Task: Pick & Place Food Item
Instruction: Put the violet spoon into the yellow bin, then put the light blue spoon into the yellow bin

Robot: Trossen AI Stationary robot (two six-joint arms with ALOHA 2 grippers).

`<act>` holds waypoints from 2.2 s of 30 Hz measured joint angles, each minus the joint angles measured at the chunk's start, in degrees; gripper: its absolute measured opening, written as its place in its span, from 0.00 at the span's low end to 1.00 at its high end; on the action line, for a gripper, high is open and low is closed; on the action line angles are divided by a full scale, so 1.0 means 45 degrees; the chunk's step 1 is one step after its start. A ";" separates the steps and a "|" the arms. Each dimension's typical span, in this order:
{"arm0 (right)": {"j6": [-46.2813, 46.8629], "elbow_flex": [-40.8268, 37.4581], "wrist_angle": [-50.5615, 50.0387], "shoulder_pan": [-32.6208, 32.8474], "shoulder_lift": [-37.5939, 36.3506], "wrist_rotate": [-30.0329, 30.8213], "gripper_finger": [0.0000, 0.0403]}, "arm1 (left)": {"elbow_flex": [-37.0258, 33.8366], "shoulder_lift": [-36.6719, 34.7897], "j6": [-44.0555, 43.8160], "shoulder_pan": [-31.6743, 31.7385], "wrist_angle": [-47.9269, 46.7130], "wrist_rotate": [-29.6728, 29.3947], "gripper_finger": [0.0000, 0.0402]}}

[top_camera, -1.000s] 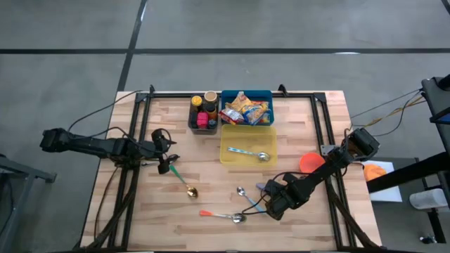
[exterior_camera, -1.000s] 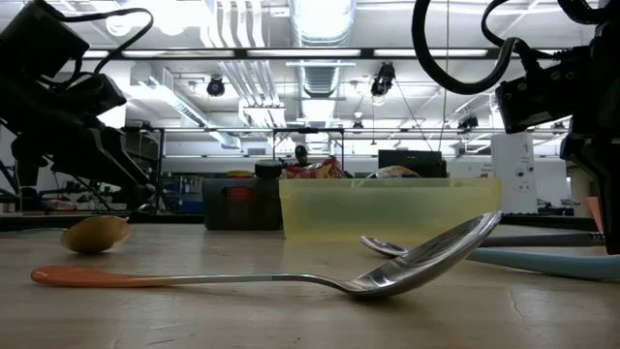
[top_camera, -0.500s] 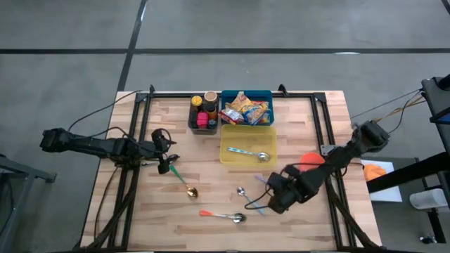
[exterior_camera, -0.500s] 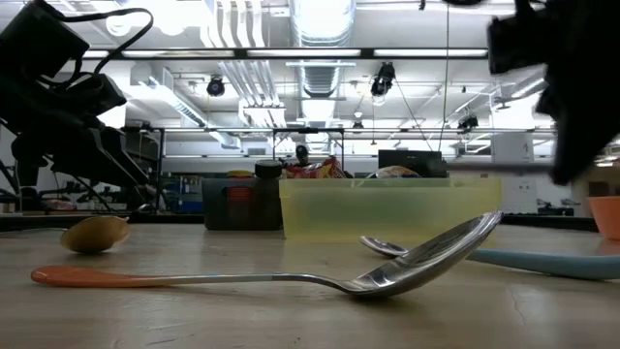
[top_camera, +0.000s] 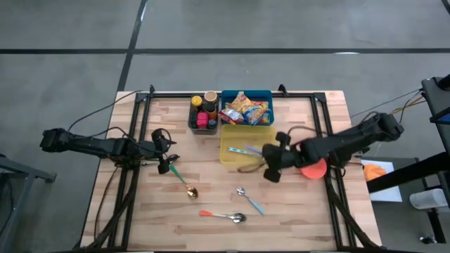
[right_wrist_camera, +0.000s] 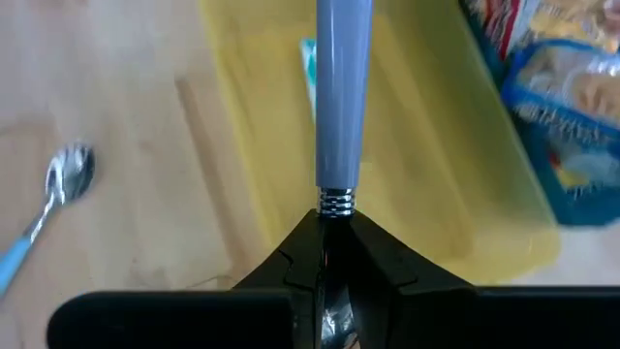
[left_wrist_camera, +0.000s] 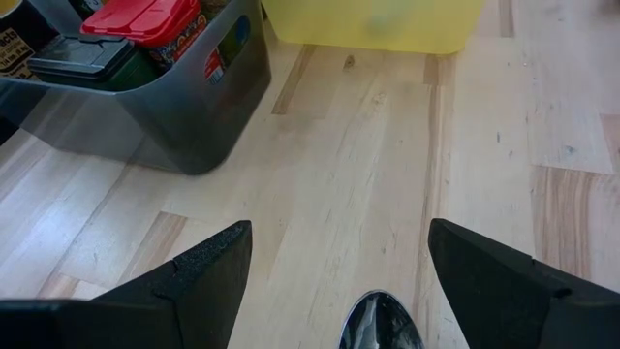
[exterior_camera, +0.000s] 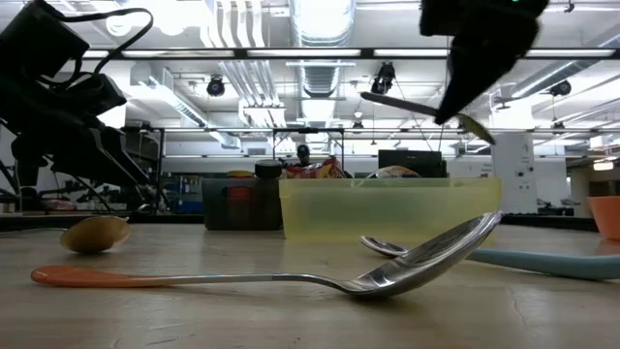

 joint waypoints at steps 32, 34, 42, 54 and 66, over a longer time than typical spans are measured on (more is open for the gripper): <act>-0.3772 0.0010 0.2436 -0.3070 0.4457 -0.2988 0.07 | -0.0004 0.0000 0.0000 0.0000 0.0000 0.0000 0.79; -0.3779 0.0010 0.2624 -0.3070 0.4457 -0.3197 0.07 | -0.0004 0.0000 0.0000 -0.0005 -0.0001 -0.0004 0.79; -0.3548 0.0015 0.2881 -0.3178 0.4381 -0.3147 0.07 | -0.0004 0.0000 0.0000 0.0000 0.0000 -0.0005 0.79; -0.3396 0.0015 0.3090 -0.3361 0.4399 -0.3234 0.29 | -0.0003 0.0000 0.0000 0.0000 0.0000 -0.0001 0.79; -0.3277 0.0201 0.3141 -0.3356 0.4117 -0.3147 0.34 | -0.0003 0.0000 0.0000 -0.0001 0.0000 -0.0004 0.79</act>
